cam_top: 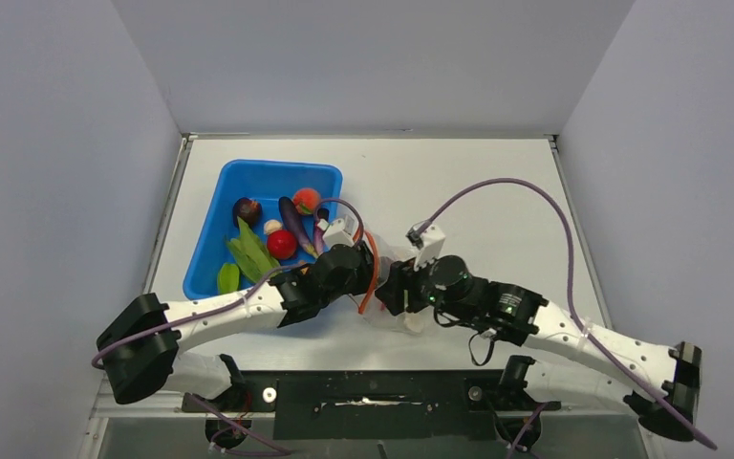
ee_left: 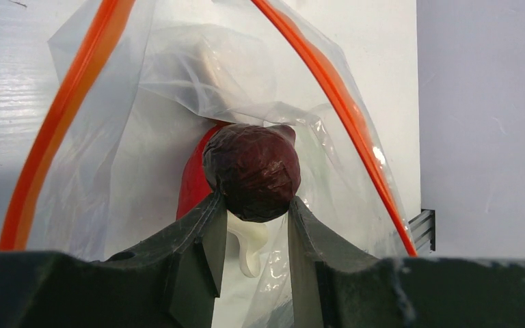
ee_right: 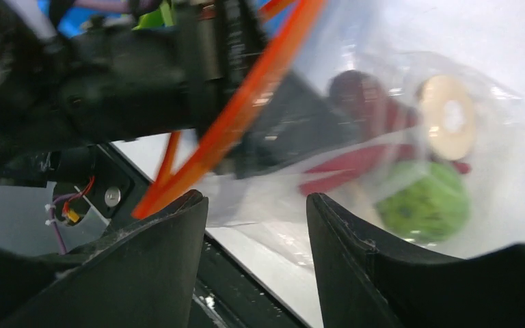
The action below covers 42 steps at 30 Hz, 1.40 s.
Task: Open the zip-top bag and remove the fake food
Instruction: Pick up the fake fruit from the zipper food storage bag.
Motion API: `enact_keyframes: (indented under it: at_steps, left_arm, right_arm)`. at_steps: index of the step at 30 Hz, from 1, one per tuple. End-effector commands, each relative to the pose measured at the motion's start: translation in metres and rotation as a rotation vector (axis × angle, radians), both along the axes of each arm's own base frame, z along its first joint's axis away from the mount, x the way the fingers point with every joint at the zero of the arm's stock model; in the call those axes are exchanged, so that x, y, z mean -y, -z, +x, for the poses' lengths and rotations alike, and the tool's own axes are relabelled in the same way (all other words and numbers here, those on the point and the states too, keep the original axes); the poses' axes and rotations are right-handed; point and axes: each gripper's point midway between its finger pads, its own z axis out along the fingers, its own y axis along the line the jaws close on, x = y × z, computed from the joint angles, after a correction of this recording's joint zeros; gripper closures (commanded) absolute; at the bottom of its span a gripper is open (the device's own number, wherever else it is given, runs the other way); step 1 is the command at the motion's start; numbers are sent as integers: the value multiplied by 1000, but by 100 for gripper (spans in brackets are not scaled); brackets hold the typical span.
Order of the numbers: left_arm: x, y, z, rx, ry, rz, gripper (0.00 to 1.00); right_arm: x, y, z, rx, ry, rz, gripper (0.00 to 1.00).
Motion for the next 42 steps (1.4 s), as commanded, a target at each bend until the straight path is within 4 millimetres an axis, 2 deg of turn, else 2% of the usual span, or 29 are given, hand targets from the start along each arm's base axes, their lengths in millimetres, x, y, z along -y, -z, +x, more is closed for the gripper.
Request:
enact_keyframes:
  at_steps: [1, 6, 9, 13, 16, 20, 24, 28, 36, 42]
  left_arm:
    - [20, -37, 17, 64, -22, -107, 94]
    - [18, -32, 15, 55, -23, -98, 94]
    - [14, -32, 14, 54, -29, -96, 94]
    - [9, -34, 14, 62, -35, -90, 94]
    - [6, -31, 13, 60, -38, -74, 94]
    - [7, -35, 13, 71, -25, -73, 94]
    - [3, -41, 12, 74, -25, -60, 94]
    - [-4, -47, 11, 81, -29, -53, 94]
    - [-13, -53, 12, 84, -39, -62, 94]
    - [-10, -48, 6, 72, 9, -48, 94]
  right_arm:
    - [-22, -34, 10, 87, 180, 8, 44]
    - [-37, -40, 7, 75, 233, 51, 43]
    - [-37, -37, 7, 51, 265, 82, 44]
    - [-36, -30, 9, 35, 289, 38, 49]
    - [-39, -24, 7, 26, 259, -15, 57]
    - [-34, -13, 5, 12, 233, -86, 73]
    - [-24, -10, 3, 12, 238, -88, 86]
    - [-21, -1, -1, -2, 203, -84, 94]
    - [-23, 24, -12, -47, 132, -117, 98]
    - [-12, 25, -3, -30, 182, -111, 98]
